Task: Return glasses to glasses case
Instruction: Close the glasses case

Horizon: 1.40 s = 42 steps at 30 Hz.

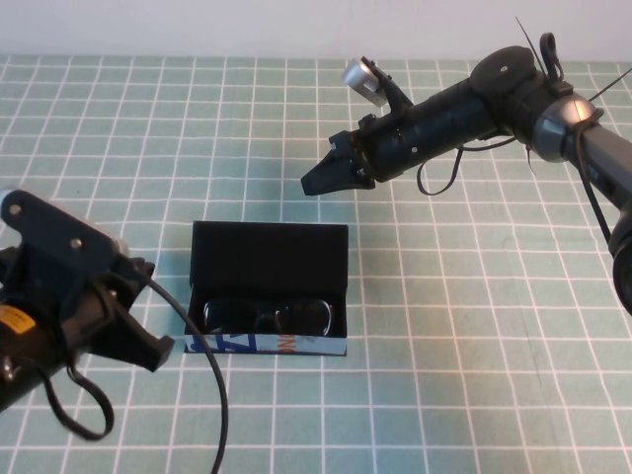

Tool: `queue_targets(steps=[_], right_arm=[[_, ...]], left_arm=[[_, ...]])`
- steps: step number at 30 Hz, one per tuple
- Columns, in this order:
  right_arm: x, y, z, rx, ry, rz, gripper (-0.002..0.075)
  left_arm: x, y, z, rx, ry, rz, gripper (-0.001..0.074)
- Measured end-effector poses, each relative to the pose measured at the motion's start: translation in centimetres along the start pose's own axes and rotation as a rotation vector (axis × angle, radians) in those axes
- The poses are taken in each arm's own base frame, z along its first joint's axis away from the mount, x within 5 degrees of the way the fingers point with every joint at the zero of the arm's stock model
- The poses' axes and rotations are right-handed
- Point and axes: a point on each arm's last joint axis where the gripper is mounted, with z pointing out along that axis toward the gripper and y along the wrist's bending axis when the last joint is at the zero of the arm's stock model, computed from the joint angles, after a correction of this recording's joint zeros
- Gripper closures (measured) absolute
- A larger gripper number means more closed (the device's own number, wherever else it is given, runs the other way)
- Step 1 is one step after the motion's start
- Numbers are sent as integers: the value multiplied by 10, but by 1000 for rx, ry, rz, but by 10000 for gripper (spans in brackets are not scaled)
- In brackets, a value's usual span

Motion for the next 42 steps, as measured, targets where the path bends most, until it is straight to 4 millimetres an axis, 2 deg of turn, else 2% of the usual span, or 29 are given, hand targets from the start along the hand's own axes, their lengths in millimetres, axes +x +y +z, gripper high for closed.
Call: queue_targets(steps=[4, 12, 18, 24, 28, 33, 35, 38, 42], right_arm=[[0, 0, 0, 0, 0, 0, 737], [0, 0, 0, 0, 0, 0, 737], [0, 0, 0, -1, -1, 1, 737], [0, 0, 0, -1, -1, -3, 737], [0, 0, 0, -1, -1, -25, 737], [0, 0, 0, 0, 0, -32, 737], [0, 0, 0, 0, 0, -33, 737], [0, 0, 0, 0, 0, -34, 737], [0, 0, 0, 2, 0, -36, 737]], left_arm=[[-2, -3, -1, 14, -20, 55, 736], [-21, -7, -3, 64, -83, 164, 736], [-26, -13, -2, 134, -115, 152, 735], [-3, -33, 14, 311, -40, 21, 735], [15, -35, 24, 295, 54, -39, 735], [24, -28, 26, 232, 109, 273, 735], [28, -23, 26, 197, 154, 346, 735], [32, -19, 26, 154, 207, 365, 735], [30, -23, 26, 180, 177, 301, 735]])
